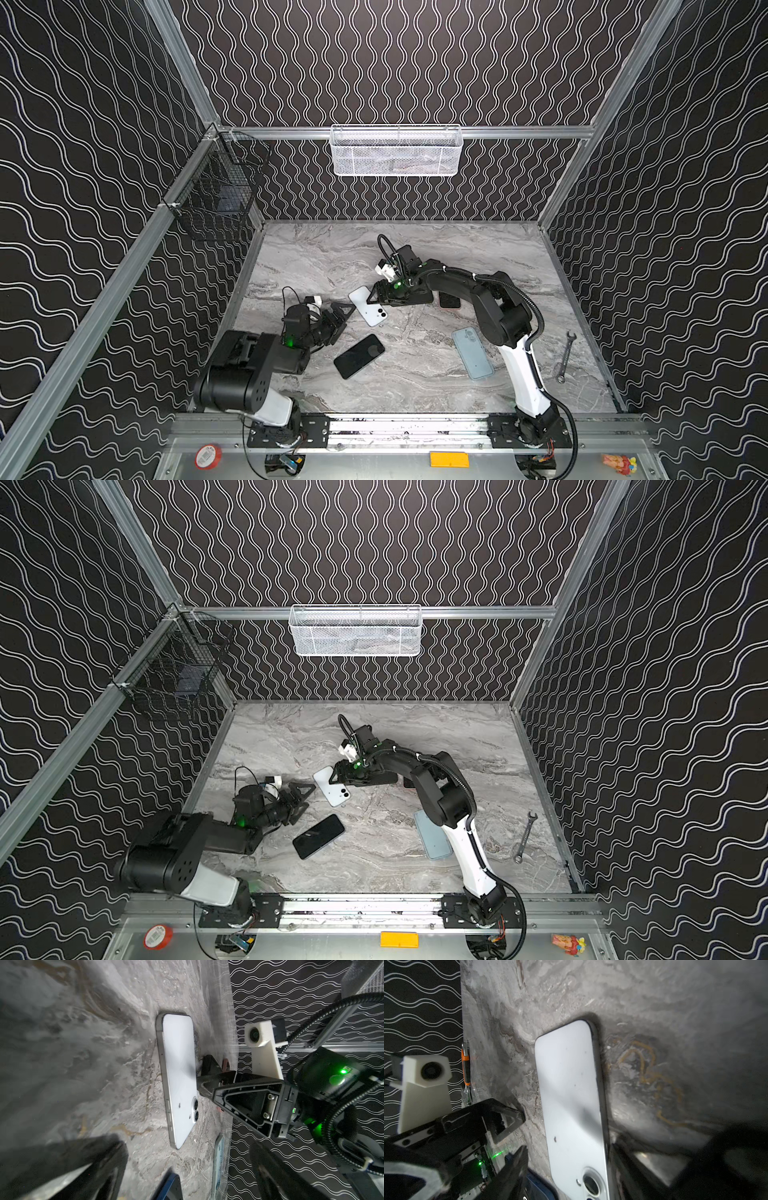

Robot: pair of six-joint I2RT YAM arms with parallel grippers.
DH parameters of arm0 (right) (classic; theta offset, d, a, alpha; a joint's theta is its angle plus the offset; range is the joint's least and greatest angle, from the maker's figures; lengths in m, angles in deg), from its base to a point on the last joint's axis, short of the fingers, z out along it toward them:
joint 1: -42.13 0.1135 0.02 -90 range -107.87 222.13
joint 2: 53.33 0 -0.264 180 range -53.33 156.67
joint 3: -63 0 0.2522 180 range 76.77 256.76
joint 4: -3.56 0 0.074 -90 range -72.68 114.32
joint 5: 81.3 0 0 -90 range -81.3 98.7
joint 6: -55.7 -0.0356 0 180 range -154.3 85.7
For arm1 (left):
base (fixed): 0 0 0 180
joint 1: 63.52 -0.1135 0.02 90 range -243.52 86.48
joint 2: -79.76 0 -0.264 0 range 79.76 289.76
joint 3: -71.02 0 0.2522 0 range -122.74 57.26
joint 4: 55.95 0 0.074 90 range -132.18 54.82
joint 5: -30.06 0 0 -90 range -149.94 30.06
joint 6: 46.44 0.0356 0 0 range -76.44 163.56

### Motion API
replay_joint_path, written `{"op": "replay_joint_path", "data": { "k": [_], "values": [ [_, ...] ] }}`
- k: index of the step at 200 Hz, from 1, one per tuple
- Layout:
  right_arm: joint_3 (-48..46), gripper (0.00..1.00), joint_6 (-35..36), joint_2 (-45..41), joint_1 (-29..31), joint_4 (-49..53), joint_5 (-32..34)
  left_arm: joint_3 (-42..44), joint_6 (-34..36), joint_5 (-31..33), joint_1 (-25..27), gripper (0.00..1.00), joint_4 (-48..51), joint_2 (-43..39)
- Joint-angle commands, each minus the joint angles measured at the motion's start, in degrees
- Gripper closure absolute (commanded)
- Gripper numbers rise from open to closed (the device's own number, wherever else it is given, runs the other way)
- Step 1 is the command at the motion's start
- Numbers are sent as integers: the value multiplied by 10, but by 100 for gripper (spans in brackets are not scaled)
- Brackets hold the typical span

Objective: Put the phone into the phone case

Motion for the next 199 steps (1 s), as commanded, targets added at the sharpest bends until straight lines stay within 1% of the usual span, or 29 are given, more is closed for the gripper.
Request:
{"op": "replay_joint_path", "data": {
  "k": [1, 26, 33, 41, 52, 72, 83, 111, 154, 168, 189, 199],
  "values": [
    [-2, 35, -23, 7, 1, -10, -17, 5, -47, -5, -1, 4, -121, 63],
    [15, 35, -35, 22, 0, -15, -35, 13, -96, 1, -1, 4, -279, 174],
    [15, 35, -40, 23, -1, -19, -40, 15, -109, -1, -1, 2, -322, 209],
    [13, 34, -45, 25, -4, -26, -47, 11, -116, -3, 0, 2, -325, 235],
    [9, 34, -54, 26, -7, -35, -57, 14, -108, 2, 0, 2, -324, 247],
    [0, 34, -65, 25, -13, -48, -66, 19, -93, 11, 0, 2, -322, 227],
    [0, 34, -70, 26, -15, -52, -70, 17, -96, 11, 0, 2, -314, 221],
    [9, 35, -73, 29, -16, -46, -67, 9, -98, 15, 0, 3, -257, 218],
    [15, 34, -77, 32, -16, -34, -60, 0, -67, 28, 0, 3, -124, 181],
    [18, 34, -79, 33, -16, -33, -61, -10, -55, 36, 1, 3, -56, 152],
    [18, 34, -85, 35, -17, -38, -62, -35, -17, 58, 4, 3, 63, 94],
    [18, 34, -87, 36, -16, -41, -65, -48, -3, 68, 6, 3, 104, 73]
  ]
}}
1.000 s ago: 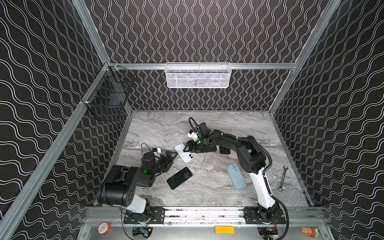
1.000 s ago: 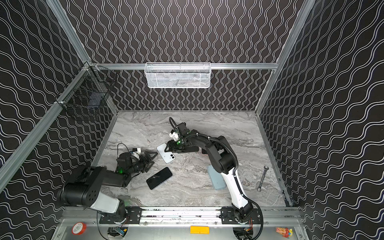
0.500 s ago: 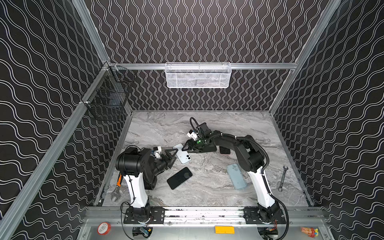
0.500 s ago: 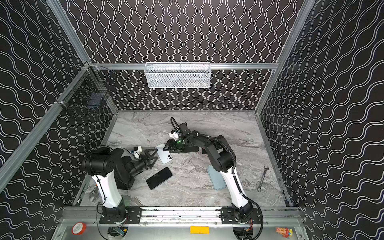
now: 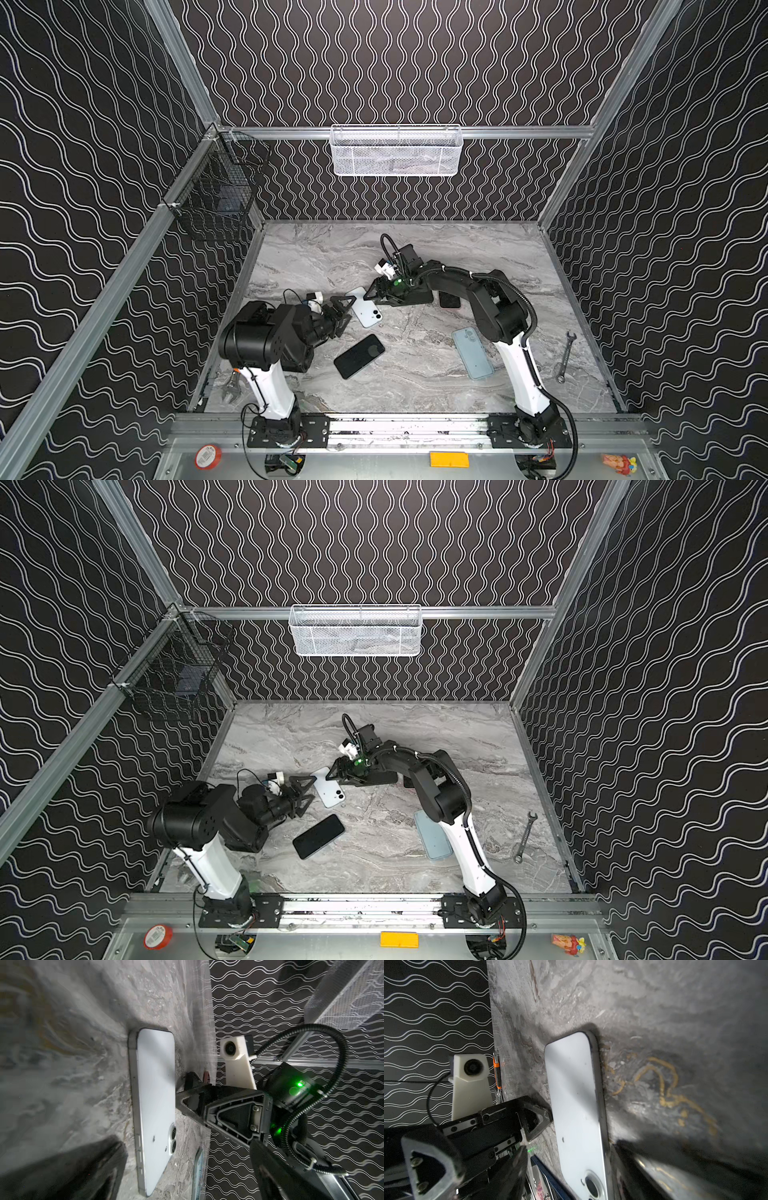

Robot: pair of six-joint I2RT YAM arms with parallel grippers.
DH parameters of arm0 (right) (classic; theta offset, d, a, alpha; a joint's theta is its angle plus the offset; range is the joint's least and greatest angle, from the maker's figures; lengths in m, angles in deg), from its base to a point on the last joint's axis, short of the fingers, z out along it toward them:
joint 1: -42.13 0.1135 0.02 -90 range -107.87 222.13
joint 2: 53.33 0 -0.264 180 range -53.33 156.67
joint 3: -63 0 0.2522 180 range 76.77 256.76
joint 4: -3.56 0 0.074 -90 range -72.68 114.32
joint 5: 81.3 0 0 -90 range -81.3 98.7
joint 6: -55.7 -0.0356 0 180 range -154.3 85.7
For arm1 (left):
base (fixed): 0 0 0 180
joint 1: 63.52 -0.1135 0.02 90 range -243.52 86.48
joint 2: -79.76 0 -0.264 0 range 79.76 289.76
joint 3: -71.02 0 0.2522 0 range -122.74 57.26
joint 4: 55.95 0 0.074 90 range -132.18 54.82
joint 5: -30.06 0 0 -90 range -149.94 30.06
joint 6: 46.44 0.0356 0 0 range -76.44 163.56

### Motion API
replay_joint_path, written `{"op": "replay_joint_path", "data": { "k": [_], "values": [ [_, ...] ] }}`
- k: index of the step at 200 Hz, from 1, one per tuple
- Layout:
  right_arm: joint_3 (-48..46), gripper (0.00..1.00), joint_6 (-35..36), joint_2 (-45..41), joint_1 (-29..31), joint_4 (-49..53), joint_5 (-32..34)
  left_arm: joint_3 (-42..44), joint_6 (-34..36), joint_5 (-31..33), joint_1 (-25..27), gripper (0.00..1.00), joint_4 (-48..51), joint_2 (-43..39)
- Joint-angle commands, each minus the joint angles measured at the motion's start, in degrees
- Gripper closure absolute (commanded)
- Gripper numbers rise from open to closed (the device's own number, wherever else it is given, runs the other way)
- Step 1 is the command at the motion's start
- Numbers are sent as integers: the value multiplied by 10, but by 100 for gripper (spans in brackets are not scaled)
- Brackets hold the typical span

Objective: Put the phone into the phone case

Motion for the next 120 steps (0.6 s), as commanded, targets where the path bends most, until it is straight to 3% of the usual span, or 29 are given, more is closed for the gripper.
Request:
{"op": "replay_joint_path", "data": {
  "k": [1, 31, 120],
  "values": [
    [3, 34, -8, 5, 1, 8, 14, -20, 72, 58, 2, 3, 239, -36],
    [8, 34, -19, 12, 2, 0, 3, -38, 83, 71, 7, 2, 272, -47],
    [-22, 34, -90, 19, 2, -106, -58, -9, 1, 68, 20, 2, 71, 72]
  ]
}}
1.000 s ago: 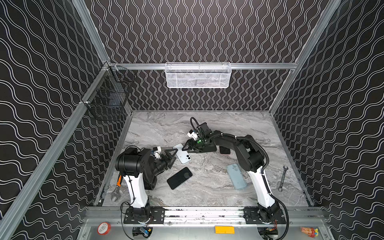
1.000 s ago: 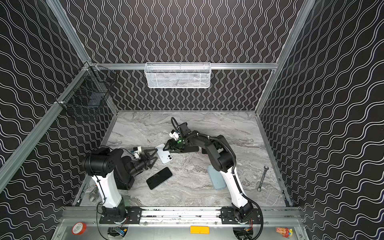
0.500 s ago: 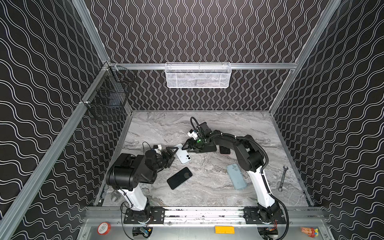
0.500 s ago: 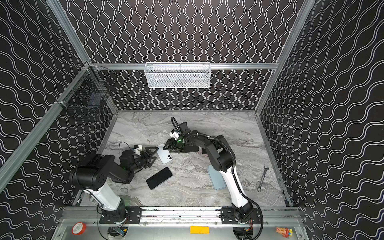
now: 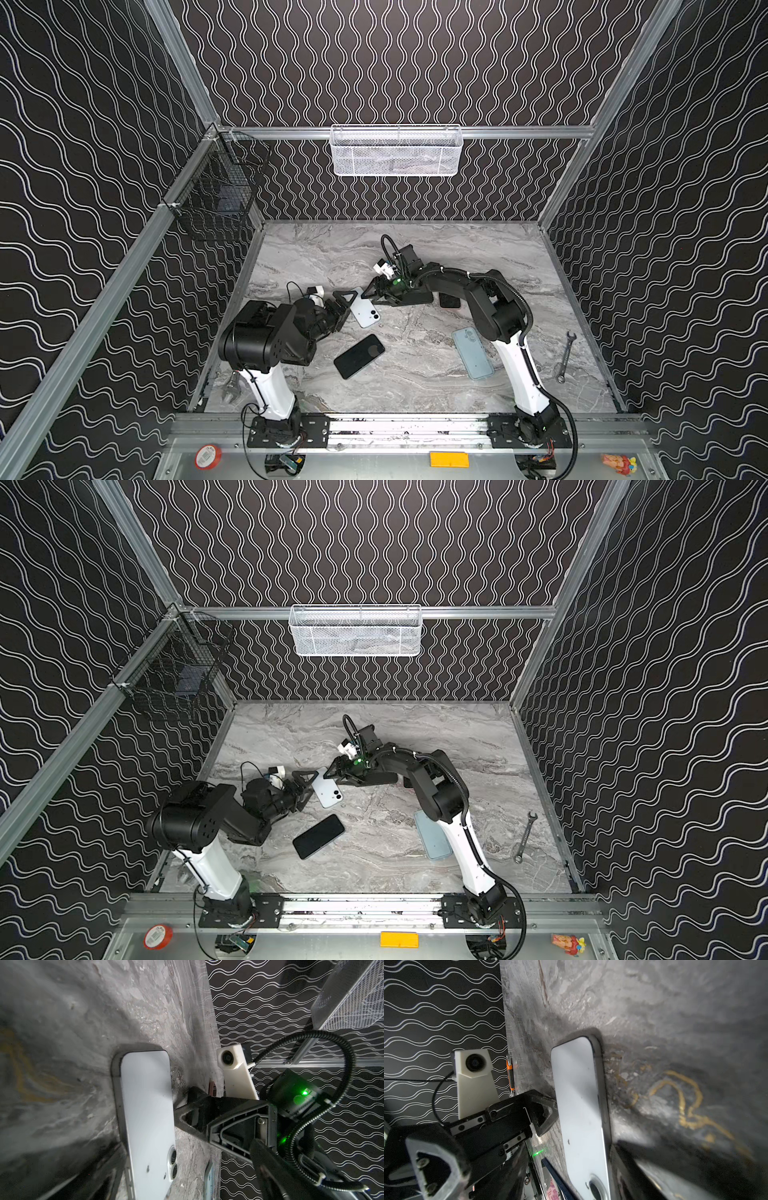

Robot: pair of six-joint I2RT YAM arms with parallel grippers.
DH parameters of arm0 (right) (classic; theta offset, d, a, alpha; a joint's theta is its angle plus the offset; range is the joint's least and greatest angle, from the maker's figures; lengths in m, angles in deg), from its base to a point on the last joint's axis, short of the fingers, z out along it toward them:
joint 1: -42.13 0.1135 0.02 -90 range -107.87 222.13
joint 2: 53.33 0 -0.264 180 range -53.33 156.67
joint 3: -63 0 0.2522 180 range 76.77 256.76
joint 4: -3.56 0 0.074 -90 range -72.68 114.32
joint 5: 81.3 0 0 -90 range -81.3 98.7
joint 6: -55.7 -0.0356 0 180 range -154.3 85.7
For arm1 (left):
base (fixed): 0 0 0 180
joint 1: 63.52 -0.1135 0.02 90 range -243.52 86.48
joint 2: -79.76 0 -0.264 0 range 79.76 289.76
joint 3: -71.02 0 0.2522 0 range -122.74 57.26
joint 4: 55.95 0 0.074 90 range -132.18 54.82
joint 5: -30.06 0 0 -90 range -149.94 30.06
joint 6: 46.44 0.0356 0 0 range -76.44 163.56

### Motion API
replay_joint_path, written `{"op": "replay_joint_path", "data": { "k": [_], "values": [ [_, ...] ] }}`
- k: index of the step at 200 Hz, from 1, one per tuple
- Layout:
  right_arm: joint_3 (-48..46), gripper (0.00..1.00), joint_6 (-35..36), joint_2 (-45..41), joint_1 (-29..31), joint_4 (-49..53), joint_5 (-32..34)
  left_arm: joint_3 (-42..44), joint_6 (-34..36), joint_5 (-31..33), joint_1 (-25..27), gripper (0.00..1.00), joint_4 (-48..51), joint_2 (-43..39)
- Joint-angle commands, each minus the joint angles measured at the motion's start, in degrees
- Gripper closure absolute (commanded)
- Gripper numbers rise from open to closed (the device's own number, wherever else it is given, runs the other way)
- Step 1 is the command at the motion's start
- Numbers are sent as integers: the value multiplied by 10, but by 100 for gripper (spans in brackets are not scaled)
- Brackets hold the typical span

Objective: Put the phone into the phone case

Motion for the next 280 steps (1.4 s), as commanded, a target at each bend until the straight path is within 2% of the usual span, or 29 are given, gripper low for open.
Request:
{"op": "replay_joint_path", "data": {
  "k": [1, 42, 134, 202, 280],
  "values": [
    [-11, 34, -35, 4, 3, -38, -14, 11, -9, 28, 7, 2, 93, 35],
    [-16, 34, -74, -3, 4, -85, -40, 18, -31, 23, 12, 2, 41, 63],
    [-36, 35, -119, -30, 4, -158, -67, 15, -21, 25, 16, 2, 64, 48],
    [-51, 39, -122, -27, 14, -175, -81, 21, -37, 22, 17, 2, 18, 71],
    [-112, 46, -179, -17, 25, -271, -104, 26, -56, 16, 16, 2, -45, 111]
  ]
}}
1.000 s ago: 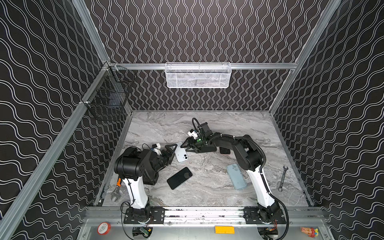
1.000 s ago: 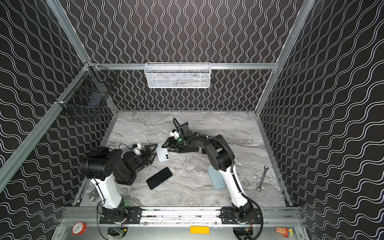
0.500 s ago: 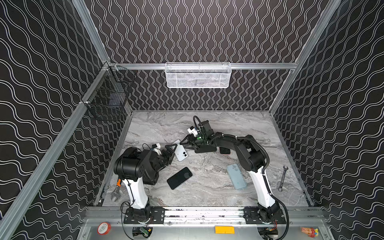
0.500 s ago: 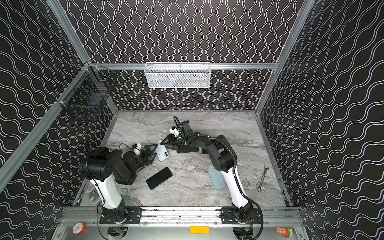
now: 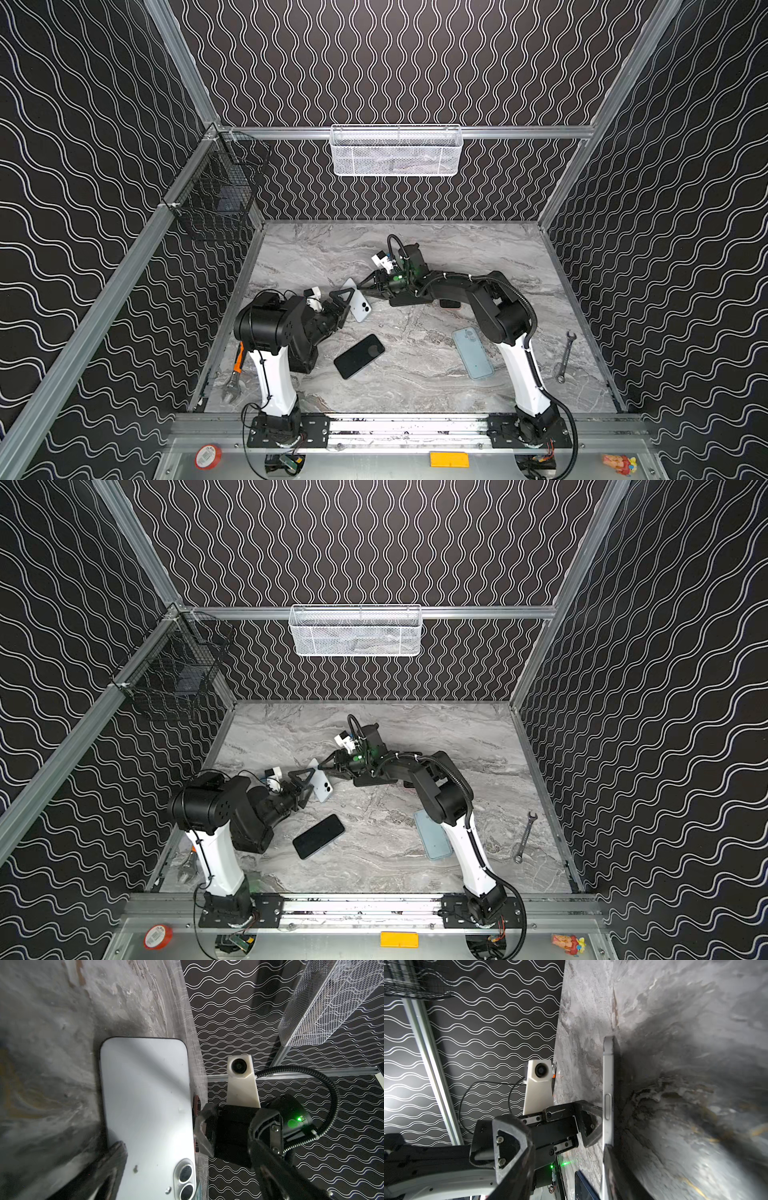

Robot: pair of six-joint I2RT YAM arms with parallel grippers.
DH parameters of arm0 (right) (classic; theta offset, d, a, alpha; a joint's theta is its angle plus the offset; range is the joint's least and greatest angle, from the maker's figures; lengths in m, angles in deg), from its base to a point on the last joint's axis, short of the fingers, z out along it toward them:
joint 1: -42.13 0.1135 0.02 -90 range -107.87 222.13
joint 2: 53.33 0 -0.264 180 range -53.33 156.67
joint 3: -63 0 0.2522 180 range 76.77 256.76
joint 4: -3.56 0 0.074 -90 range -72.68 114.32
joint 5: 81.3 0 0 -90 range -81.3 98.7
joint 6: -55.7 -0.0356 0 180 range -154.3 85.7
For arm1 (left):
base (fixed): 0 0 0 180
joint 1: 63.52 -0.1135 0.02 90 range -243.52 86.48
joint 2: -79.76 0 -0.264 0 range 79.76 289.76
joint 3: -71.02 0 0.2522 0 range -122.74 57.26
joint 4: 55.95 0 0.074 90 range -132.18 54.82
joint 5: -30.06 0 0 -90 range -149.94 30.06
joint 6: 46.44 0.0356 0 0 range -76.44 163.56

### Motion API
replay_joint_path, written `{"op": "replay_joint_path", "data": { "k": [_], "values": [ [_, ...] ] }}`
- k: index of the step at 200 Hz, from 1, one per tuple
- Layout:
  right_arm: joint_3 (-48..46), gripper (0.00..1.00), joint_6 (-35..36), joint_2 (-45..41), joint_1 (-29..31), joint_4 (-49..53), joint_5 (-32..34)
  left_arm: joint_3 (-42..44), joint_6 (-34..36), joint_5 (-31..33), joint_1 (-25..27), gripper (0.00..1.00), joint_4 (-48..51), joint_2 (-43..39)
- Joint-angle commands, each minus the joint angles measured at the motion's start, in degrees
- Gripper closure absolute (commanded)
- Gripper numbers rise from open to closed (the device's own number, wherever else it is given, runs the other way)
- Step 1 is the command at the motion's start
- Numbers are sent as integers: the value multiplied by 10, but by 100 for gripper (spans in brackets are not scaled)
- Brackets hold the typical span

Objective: Put the phone into the phone case

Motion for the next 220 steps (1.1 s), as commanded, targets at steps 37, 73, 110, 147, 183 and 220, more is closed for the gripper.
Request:
{"op": "replay_joint_path", "data": {
  "k": [37, 73, 110, 147, 183, 220],
  "values": [
    [-26, 48, -51, 17, 23, -3, -47, 9, -8, -22, 5, 2, 139, 35],
    [-31, 49, -29, 14, 26, 27, -26, 16, -16, -20, 5, 2, 113, 49],
    [-35, 49, 4, 8, 26, 65, 2, 24, -24, -18, 5, 2, 86, 64],
    [-42, 47, 65, -46, 19, 139, 52, 25, -17, -22, 4, 2, 108, 49],
    [-40, 40, 125, -95, 5, 256, 107, 15, 27, -20, 4, 2, 244, -25],
    [-41, 37, 182, -116, 4, 350, 164, -18, 115, 1, 4, 2, 475, -147]
  ]
}}
